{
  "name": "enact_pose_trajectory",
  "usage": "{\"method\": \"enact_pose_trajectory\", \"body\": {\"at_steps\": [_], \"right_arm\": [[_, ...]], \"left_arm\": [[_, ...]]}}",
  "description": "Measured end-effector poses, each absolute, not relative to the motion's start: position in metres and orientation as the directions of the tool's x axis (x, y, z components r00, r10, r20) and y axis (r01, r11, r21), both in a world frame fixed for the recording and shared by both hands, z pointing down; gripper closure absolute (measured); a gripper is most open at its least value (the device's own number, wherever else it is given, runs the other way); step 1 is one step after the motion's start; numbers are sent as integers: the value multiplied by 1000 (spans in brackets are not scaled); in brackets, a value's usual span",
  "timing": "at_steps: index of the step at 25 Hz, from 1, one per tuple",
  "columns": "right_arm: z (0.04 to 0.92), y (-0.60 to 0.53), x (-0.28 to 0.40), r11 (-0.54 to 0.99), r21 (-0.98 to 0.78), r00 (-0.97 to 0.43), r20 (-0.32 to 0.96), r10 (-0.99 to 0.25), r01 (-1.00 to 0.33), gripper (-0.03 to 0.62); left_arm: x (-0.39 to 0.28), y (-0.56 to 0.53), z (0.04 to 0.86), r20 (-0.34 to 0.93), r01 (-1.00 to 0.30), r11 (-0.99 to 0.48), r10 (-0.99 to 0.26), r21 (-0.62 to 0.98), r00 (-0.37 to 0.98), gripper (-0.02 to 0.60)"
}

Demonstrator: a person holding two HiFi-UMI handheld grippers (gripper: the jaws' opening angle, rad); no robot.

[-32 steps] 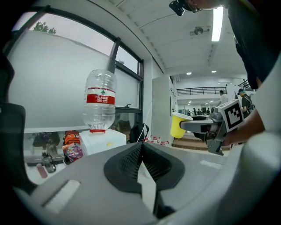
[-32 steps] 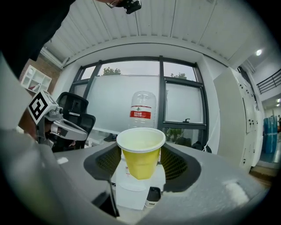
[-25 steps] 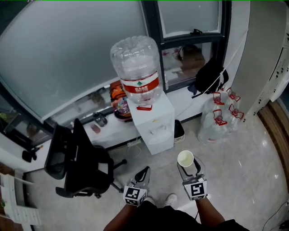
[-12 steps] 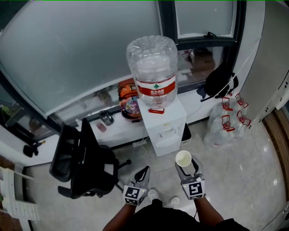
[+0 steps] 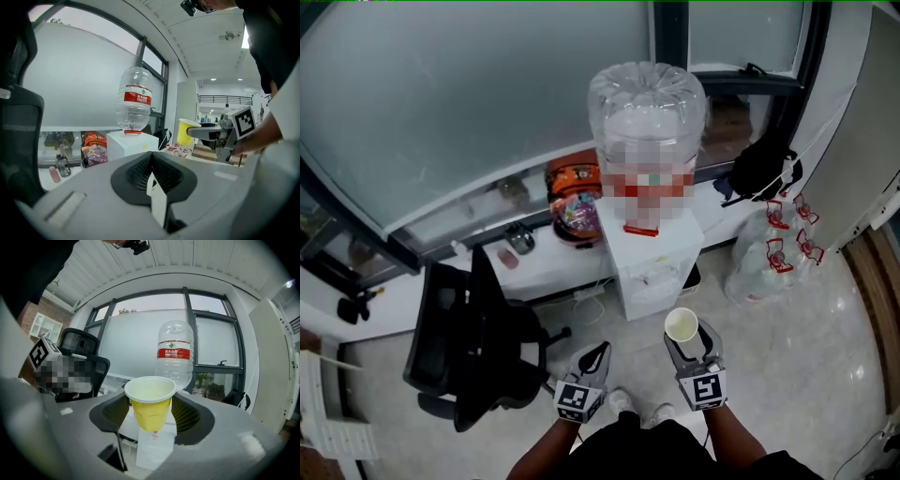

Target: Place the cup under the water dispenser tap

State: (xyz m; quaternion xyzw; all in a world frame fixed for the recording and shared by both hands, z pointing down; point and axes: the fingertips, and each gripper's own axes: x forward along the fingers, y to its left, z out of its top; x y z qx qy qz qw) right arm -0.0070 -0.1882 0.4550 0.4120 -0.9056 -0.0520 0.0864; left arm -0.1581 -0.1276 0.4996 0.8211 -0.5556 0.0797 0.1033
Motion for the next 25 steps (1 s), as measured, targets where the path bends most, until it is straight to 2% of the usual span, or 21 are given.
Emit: {"method": "enact_pose_trajectory", "body": {"at_steps": [10,16,25], "right_arm": [[511,-208,-30,659,114,-640,166,-751,-744,313],[561,-237,-42,712,155,-690,177,-702,-685,313],[657,-273,-51,763,139,-736,201,-646,-632,313]], "left_arm": [[-175,-146,530,246,-924,-362,-891,122,382,565],[-188,-165,591,303,-952,-281,-903,118,304,565],[-180,-194,664,302,-973,-192,-927,129,223,565]]}}
